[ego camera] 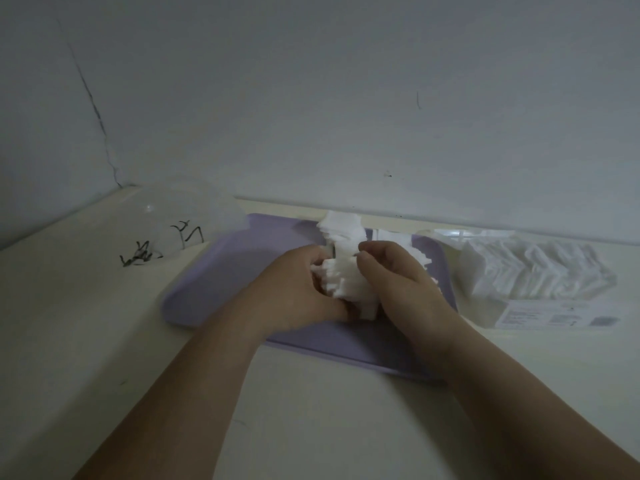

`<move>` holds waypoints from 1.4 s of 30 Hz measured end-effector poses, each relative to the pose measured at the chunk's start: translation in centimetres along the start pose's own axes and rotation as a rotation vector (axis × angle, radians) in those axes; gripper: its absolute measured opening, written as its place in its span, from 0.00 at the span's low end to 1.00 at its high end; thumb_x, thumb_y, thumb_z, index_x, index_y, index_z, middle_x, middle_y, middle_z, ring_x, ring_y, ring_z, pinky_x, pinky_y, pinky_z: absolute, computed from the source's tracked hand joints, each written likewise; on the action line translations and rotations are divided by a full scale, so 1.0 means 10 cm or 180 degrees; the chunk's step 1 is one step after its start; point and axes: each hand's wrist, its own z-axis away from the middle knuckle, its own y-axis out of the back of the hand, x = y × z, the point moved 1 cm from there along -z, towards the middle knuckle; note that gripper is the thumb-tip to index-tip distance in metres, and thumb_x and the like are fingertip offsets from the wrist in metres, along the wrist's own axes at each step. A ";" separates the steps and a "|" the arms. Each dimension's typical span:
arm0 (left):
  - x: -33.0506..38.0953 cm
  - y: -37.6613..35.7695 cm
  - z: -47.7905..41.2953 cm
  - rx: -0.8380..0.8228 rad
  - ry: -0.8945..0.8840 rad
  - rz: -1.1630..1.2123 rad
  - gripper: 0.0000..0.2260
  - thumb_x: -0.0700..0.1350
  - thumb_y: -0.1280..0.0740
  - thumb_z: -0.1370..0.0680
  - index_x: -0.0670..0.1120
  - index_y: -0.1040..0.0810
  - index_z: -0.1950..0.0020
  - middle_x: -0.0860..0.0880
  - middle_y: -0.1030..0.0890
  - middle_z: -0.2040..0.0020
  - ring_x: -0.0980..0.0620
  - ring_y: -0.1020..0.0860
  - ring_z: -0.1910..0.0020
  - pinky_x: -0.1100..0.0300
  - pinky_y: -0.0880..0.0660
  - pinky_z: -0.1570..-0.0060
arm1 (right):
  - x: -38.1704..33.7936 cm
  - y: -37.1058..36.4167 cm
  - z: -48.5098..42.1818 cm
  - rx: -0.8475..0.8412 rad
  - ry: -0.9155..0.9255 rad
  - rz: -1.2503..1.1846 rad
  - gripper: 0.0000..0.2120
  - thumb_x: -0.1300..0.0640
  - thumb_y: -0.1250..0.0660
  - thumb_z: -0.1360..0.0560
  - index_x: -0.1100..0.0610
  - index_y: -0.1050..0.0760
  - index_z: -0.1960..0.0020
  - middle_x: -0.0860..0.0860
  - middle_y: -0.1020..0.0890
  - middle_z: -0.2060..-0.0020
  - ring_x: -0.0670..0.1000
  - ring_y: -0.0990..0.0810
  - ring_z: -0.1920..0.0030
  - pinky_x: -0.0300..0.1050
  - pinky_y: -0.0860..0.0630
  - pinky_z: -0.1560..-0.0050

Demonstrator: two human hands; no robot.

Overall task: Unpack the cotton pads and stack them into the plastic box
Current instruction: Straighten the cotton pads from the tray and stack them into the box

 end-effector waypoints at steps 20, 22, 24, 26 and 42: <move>0.06 0.00 0.04 -0.0167 -0.0049 -0.0203 0.11 0.38 0.27 0.30 0.50 0.20 0.51 0.50 0.16 0.59 0.55 0.19 0.63 0.62 0.25 0.65 | -0.08 -0.20 0.15 -0.0317 -0.0173 -0.0111 0.27 0.58 0.33 0.17 0.46 0.33 0.20 0.41 0.23 0.34 0.44 0.21 0.36 0.40 0.25 0.37; 0.06 -0.02 0.04 -0.0095 -0.0084 -0.0159 0.08 0.41 0.25 0.29 0.52 0.20 0.55 0.54 0.16 0.63 0.59 0.21 0.66 0.65 0.27 0.67 | -0.07 -0.18 0.12 -0.0444 -0.0233 -0.0364 0.32 0.58 0.29 0.23 0.46 0.32 0.21 0.42 0.23 0.33 0.45 0.21 0.35 0.40 0.24 0.40; 0.06 0.02 0.03 -0.0029 -0.0060 0.0112 0.07 0.43 0.23 0.29 0.53 0.19 0.58 0.58 0.18 0.67 0.62 0.24 0.68 0.66 0.30 0.66 | -0.07 -0.11 0.08 -0.0517 -0.0157 -0.0596 0.38 0.59 0.29 0.32 0.48 0.30 0.23 0.47 0.22 0.32 0.48 0.19 0.35 0.42 0.20 0.43; 0.06 0.06 0.04 0.0024 -0.0046 0.0421 0.07 0.46 0.22 0.30 0.50 0.17 0.55 0.56 0.16 0.64 0.59 0.22 0.65 0.63 0.28 0.62 | -0.11 -0.03 0.05 -0.0584 0.0016 -0.0519 0.38 0.62 0.29 0.35 0.50 0.27 0.25 0.52 0.19 0.33 0.49 0.17 0.35 0.45 0.20 0.38; -0.26 0.05 -0.13 0.0339 0.0143 -0.1540 0.14 0.48 0.42 0.35 0.49 0.22 0.53 0.50 0.19 0.50 0.44 0.20 0.50 0.46 0.21 0.49 | -0.13 0.02 0.06 -0.0192 0.1026 0.2273 0.17 0.51 0.26 0.22 0.48 0.19 0.33 0.47 0.24 0.44 0.49 0.22 0.45 0.22 0.36 0.49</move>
